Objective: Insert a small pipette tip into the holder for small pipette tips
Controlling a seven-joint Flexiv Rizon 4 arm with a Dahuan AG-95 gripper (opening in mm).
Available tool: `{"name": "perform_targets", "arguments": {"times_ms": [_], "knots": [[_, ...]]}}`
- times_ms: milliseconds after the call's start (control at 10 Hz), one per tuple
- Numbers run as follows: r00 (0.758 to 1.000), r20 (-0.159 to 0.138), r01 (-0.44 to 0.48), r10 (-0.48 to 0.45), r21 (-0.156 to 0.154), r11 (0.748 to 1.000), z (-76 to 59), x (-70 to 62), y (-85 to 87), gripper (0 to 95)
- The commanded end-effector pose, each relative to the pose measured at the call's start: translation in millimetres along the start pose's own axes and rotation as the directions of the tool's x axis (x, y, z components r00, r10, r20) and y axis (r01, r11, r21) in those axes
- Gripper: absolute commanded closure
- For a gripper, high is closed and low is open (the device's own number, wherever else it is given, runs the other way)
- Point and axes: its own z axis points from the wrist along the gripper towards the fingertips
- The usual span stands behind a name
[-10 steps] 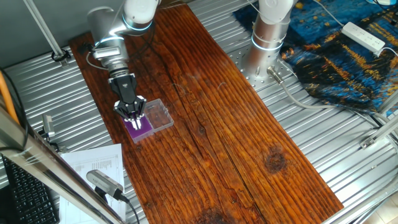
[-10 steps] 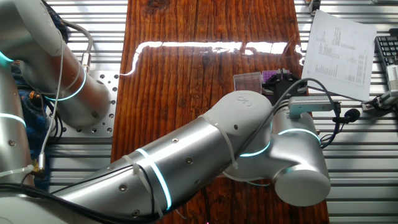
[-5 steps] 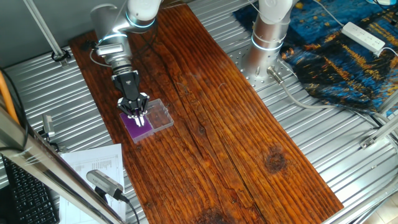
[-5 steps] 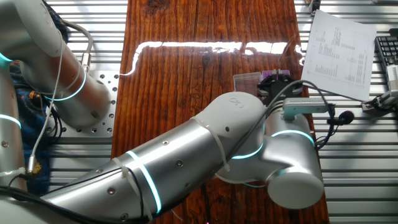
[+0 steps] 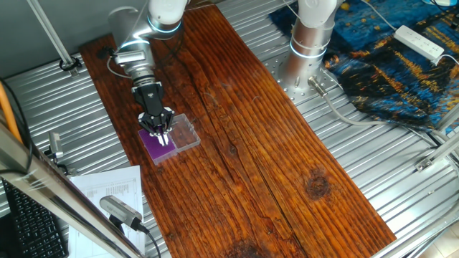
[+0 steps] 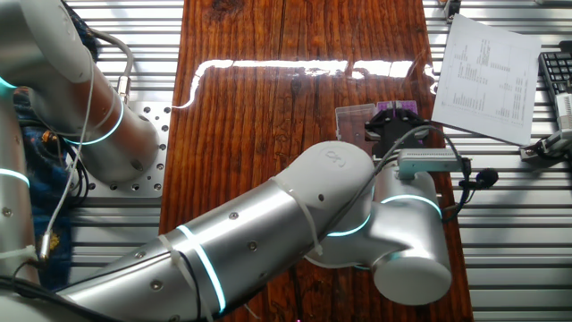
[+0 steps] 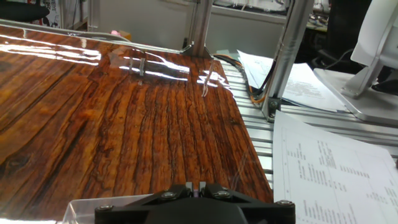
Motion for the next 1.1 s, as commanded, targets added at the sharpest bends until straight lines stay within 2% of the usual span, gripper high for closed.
{"name": "perform_targets", "arguments": {"times_ms": [100, 600, 1100], "knots": [[1.000, -0.007, 0.004, -0.004, 0.002, 1.000, 0.1, 1.3, 2.5, 95.0], [1.000, -0.003, 0.001, -0.001, 0.003, 1.000, -1.4, 1.9, 1.9, 95.0], [1.000, -0.013, 0.009, -0.009, 0.003, 1.000, -3.9, 3.1, 0.3, 95.0]]}}
